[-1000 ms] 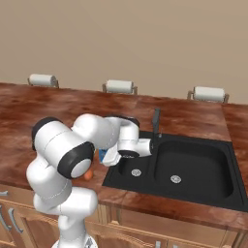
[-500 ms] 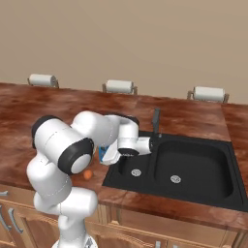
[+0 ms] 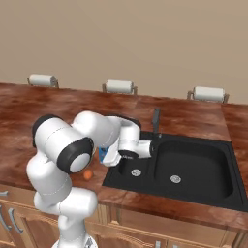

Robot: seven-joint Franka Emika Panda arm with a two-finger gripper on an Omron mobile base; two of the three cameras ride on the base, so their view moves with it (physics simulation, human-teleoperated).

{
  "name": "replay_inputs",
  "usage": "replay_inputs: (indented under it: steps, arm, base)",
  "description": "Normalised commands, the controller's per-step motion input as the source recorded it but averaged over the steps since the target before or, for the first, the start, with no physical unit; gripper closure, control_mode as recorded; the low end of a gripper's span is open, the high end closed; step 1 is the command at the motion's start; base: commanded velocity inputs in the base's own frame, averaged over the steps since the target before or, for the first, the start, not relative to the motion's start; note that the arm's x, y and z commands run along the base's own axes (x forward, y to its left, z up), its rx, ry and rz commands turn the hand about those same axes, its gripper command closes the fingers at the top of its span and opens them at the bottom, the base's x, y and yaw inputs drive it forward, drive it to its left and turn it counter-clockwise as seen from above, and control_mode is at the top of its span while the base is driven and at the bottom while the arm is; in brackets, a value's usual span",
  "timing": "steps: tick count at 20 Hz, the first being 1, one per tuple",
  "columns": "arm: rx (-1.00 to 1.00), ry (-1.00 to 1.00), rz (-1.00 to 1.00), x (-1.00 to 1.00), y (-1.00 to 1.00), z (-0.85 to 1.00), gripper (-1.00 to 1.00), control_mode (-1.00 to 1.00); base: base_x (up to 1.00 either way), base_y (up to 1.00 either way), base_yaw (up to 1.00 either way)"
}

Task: Gather the eggs and milk located in the vicinity of the sink area and place them right next to the bowl.

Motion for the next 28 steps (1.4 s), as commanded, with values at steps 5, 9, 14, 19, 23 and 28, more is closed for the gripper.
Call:
replay_inputs:
  steps: [5,9,14,19,23,28]
  arm:
    - [0.09,-0.13,0.0,-0.12,0.0,-0.39,1.0,-1.0]
    - [0.1,-0.09,0.0,-0.08,0.01,-0.37,1.0,-1.0]
    - [0.08,-0.04,0.01,-0.01,0.09,-0.3,1.0,-1.0]
    - [0.05,0.0,0.01,-0.01,0.12,-0.29,1.0,-1.0]
    - [0.01,0.0,0.02,-0.07,0.23,-0.28,1.0,-1.0]
    - [0.0,0.0,0.03,-0.12,0.42,-0.28,1.0,-1.0]
  base:
    - [0.0,0.0,0.0]
    - [0.0,0.0,0.0]
    - [0.0,0.0,0.0]
    - [0.0,0.0,0.0]
    - [0.0,0.0,0.0]
    - [0.0,0.0,0.0]
